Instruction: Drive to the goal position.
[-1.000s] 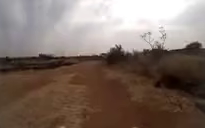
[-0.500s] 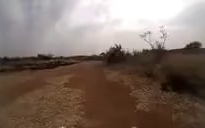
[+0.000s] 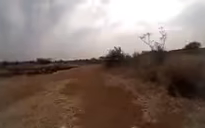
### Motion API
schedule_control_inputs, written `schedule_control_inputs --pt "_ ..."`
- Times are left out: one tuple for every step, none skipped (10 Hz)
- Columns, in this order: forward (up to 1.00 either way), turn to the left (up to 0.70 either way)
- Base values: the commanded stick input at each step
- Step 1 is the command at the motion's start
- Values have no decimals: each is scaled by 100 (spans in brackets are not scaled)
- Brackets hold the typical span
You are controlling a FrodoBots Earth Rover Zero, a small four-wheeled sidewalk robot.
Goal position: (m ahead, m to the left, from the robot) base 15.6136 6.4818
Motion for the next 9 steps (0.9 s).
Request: schedule_control_inputs --pt "50 0" --pt "50 0" --pt "50 0" --pt "50 0" --pt "50 0" --pt "50 0" --pt "50 24" --pt "50 45" --pt "50 40"
